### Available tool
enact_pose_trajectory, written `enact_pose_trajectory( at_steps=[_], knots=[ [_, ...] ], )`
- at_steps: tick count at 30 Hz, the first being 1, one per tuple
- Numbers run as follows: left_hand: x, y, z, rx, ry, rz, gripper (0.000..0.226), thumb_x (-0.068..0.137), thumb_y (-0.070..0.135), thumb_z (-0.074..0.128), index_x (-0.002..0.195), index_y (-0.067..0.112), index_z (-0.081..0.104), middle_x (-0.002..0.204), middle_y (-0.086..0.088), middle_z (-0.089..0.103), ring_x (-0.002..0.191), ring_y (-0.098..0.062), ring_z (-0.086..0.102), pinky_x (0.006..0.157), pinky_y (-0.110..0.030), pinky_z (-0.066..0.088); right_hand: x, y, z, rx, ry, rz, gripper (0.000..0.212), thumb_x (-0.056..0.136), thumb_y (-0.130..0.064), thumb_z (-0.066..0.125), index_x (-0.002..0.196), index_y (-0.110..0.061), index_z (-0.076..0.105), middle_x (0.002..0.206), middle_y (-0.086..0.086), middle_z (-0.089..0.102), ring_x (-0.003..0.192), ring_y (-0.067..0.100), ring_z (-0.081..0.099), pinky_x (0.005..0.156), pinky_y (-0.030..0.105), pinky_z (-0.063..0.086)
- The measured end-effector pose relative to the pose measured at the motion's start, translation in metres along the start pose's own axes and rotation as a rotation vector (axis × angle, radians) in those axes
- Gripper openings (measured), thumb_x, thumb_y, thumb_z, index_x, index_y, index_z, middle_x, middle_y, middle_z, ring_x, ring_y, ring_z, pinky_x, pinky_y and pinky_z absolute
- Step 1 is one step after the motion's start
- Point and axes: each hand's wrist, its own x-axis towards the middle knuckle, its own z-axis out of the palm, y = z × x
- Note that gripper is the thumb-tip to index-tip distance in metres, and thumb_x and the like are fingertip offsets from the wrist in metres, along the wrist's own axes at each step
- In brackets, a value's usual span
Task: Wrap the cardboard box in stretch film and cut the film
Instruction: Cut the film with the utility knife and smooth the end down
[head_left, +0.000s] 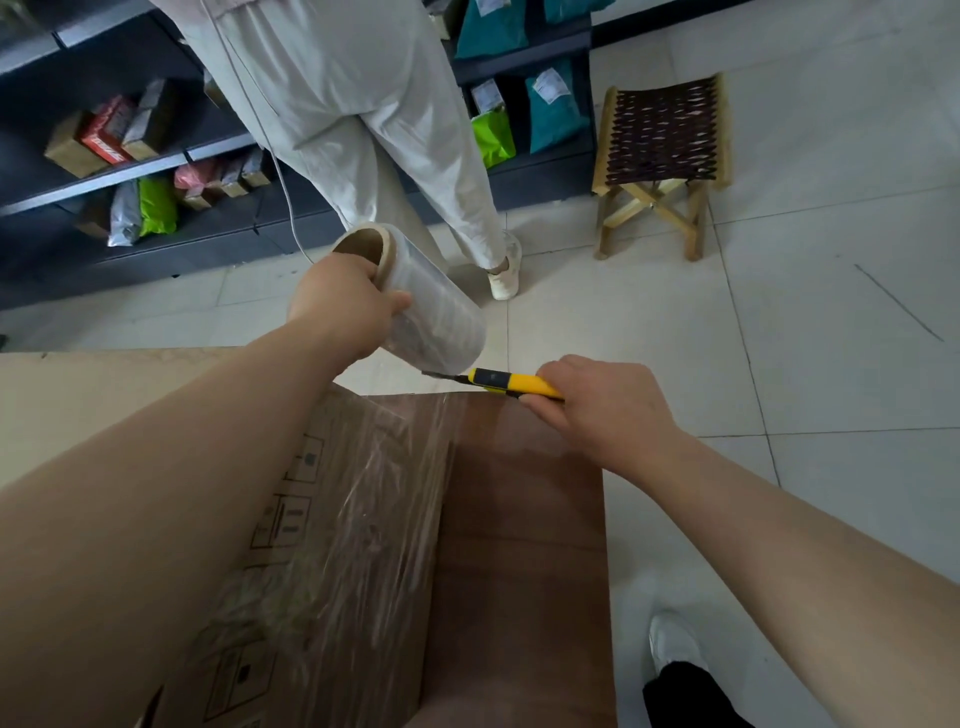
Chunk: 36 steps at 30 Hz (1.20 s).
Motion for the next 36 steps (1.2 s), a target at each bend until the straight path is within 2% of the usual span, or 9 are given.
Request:
enact_pose_trajectory(
  at_steps=[6, 10, 16, 18, 21, 24, 29, 32, 36],
  knots=[
    [0.0, -0.001, 0.001, -0.024, 0.015, -0.001, 0.034, 0.089, 0.035, 0.062, 0.089, 0.001, 0.061, 0.064, -0.006, 0.047, 0.066, -0.03, 0.052, 0.064, -0.04, 0.047, -0.009, 0.014, -0.001, 0.07, 0.079, 0.071, 0.032, 0.091, -0.053, 0.048, 0.082, -0.024, 0.059, 0.075, -0.005, 0.055, 0.069, 0.02, 0.06, 0.053, 0.027, 0.03],
    [-0.001, -0.001, 0.001, -0.039, 0.003, 0.002, 0.034, 0.089, 0.036, 0.063, 0.091, 0.002, 0.062, 0.067, -0.006, 0.048, 0.07, -0.031, 0.054, 0.069, -0.044, 0.052, -0.013, 0.017, 0.003, 0.015, 0.027, 0.03, 0.035, 0.093, -0.055, 0.041, 0.095, -0.027, 0.062, 0.088, -0.004, 0.062, 0.078, 0.018, 0.062, 0.055, 0.027, 0.032],
    [-0.002, -0.001, 0.002, -0.066, 0.014, -0.013, 0.031, 0.088, 0.037, 0.064, 0.089, 0.006, 0.061, 0.075, -0.009, 0.052, 0.071, -0.03, 0.055, 0.061, -0.038, 0.049, -0.001, 0.004, 0.01, -0.039, -0.011, -0.005, 0.04, 0.096, -0.054, 0.037, 0.102, -0.022, 0.06, 0.095, -0.002, 0.062, 0.082, 0.022, 0.063, 0.056, 0.029, 0.029],
    [-0.002, -0.002, 0.002, -0.064, 0.03, 0.004, 0.032, 0.088, 0.037, 0.064, 0.082, 0.006, 0.059, 0.077, -0.01, 0.055, 0.069, -0.029, 0.055, 0.062, -0.039, 0.05, 0.001, 0.003, 0.014, -0.049, -0.066, 0.0, 0.04, 0.097, -0.054, 0.034, 0.103, -0.021, 0.058, 0.097, -0.002, 0.06, 0.084, 0.022, 0.062, 0.059, 0.029, 0.03],
    [-0.004, -0.003, 0.001, -0.053, 0.047, -0.008, 0.037, 0.089, 0.036, 0.063, 0.065, 0.011, 0.049, 0.064, -0.006, 0.047, 0.056, -0.024, 0.047, 0.054, -0.033, 0.04, -0.004, 0.008, 0.019, -0.037, -0.1, 0.044, 0.04, 0.096, -0.054, 0.034, 0.102, -0.022, 0.057, 0.094, -0.003, 0.061, 0.084, 0.02, 0.062, 0.059, 0.029, 0.031],
    [-0.004, -0.002, -0.001, -0.073, 0.068, -0.038, 0.032, 0.09, 0.034, 0.062, 0.075, 0.007, 0.053, 0.065, -0.006, 0.047, 0.056, -0.024, 0.048, 0.056, -0.034, 0.043, -0.013, 0.015, 0.027, -0.019, -0.103, 0.096, 0.039, 0.096, -0.055, 0.035, 0.105, -0.026, 0.059, 0.095, -0.005, 0.062, 0.086, 0.018, 0.062, 0.058, 0.028, 0.032],
    [-0.004, 0.001, -0.003, -0.143, 0.069, -0.018, 0.03, 0.09, 0.035, 0.06, 0.088, 0.006, 0.061, 0.067, -0.005, 0.047, 0.053, -0.021, 0.046, 0.045, -0.026, 0.037, -0.014, 0.013, 0.045, 0.011, -0.126, 0.139, 0.038, 0.095, -0.055, 0.033, 0.121, -0.04, 0.057, 0.103, -0.009, 0.064, 0.092, 0.015, 0.063, 0.063, 0.028, 0.04],
    [-0.006, 0.001, -0.001, -0.198, 0.074, -0.006, 0.032, 0.09, 0.035, 0.061, 0.095, 0.004, 0.066, 0.067, -0.005, 0.049, 0.052, -0.019, 0.045, 0.045, -0.025, 0.037, -0.015, 0.015, 0.046, 0.023, -0.129, 0.21, 0.036, 0.096, -0.052, 0.036, 0.111, -0.032, 0.061, 0.098, -0.006, 0.065, 0.089, 0.019, 0.063, 0.061, 0.028, 0.037],
    [-0.008, 0.005, -0.004, -0.252, 0.074, 0.05, 0.03, 0.09, 0.036, 0.061, 0.098, 0.008, 0.066, 0.068, -0.003, 0.049, 0.052, -0.017, 0.044, 0.044, -0.025, 0.038, -0.02, 0.02, 0.036, 0.152, -0.149, 0.437, 0.041, 0.091, -0.059, 0.044, 0.074, -0.023, 0.054, 0.07, -0.006, 0.055, 0.076, 0.022, 0.06, 0.054, 0.027, 0.031]
  ],
)
